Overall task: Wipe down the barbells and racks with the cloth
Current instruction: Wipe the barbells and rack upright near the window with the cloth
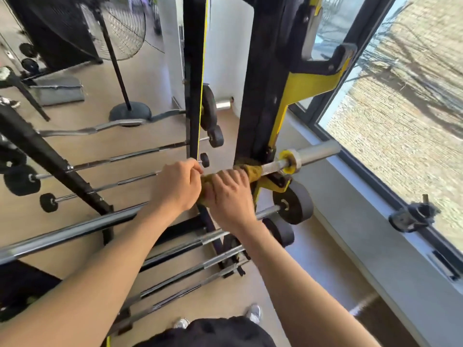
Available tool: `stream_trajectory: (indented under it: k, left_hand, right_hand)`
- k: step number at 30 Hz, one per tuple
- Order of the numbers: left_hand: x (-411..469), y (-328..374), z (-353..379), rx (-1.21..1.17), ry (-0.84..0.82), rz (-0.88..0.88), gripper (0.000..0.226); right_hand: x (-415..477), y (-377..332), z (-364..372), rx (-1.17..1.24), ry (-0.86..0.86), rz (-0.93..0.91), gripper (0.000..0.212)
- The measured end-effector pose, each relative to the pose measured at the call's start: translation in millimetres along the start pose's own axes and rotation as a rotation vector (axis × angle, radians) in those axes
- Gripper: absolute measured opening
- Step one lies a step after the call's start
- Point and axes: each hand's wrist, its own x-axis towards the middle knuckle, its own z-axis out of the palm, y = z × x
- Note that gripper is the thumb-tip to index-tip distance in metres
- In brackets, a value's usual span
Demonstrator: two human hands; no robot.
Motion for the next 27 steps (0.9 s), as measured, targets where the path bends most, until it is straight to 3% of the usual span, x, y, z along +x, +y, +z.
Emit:
stream_trajectory:
  k: [2,5,9,13,17,20,23,27]
  left_hand:
    - [0.9,-5.1,-3.0,-0.002,0.009,-0.005,0.03]
    - [3.7,-13.9,-11.8,-0.01,-0.03,-0.006,0.042]
    - [-0.5,-22.5,-17.0,-0.014,-0.068,-0.001,0.047]
    - [-7.6,-21.2,-4.5,-0.017,-0.037,0.047,0.04]
    - [-3.1,-6.8,8.5,-0.035,0.011,0.104,0.032]
    - [1.6,6.1,11.3,-0.028,0.027,0.152,0.033]
    - [5.6,17.8,14.9,-0.037,-0.002,0.182,0.032]
    - [8.5,39.5,26.0,0.006,-0.119,0.227,0.031]
  right_hand:
    - [-6.4,-20.4,6.1,0.048,-0.08,-0.188,0.032]
    - [17.9,12.7,-11.7,-0.046,-0.267,-0.371,0.04]
    - [41.9,79.1,-40.6,-0.164,-0.471,-0.172,0.054]
    - [35.2,54.8,-33.9,-0.208,-0.404,-0.122,0.041]
    - [21.8,7.6,-2.6,-0.117,-0.253,-0.314,0.037]
    - [34.8,33.2,-11.0,-0.085,-0.296,-0.411,0.037]
    - [45.6,82.1,-38.0,-0.161,-0.402,-0.309,0.044]
    - [38.4,95.5,-48.4,-0.242,-0.361,-0.283,0.043]
